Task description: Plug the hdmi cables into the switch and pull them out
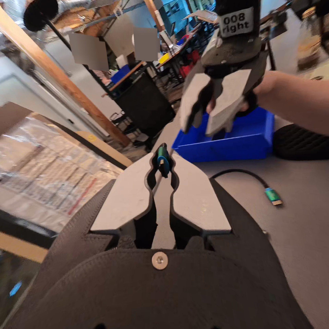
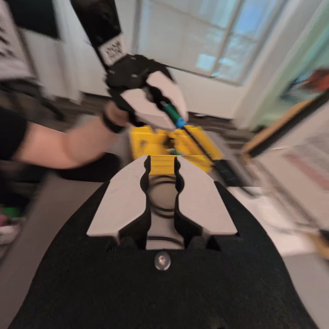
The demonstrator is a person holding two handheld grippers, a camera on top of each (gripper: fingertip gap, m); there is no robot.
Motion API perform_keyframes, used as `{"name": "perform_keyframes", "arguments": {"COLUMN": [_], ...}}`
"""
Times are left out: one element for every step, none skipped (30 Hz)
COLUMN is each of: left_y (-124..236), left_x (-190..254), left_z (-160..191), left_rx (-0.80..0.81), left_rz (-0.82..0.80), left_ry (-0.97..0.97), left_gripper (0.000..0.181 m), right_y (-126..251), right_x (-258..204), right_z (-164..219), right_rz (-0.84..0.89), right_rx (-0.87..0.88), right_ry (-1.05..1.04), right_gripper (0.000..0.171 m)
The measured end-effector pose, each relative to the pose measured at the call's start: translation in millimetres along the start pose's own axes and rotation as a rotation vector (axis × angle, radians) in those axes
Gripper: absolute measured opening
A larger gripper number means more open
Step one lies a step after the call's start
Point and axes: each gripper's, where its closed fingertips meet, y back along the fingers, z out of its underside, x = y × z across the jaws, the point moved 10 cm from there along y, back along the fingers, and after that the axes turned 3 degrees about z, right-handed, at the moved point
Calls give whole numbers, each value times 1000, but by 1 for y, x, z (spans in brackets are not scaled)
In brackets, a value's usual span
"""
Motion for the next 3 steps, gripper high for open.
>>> {"name": "perform_keyframes", "arguments": {"left_y": [3, 6, 8], "left_x": [0, 1, 2], "left_z": [-1, -2, -3], "left_rx": [7, 22, 34], "left_rz": [-22, -30, -28], "left_ry": [-31, -58, -85], "left_gripper": [11, 11, 11], "right_y": [-5, -11, -20], "right_x": [0, 2, 6], "right_z": [4, 10, 17], "right_rz": [-151, -276, -357], "right_rx": [4, 17, 47], "right_ry": [-152, -305, -444], "right_gripper": [26, 29, 33]}}
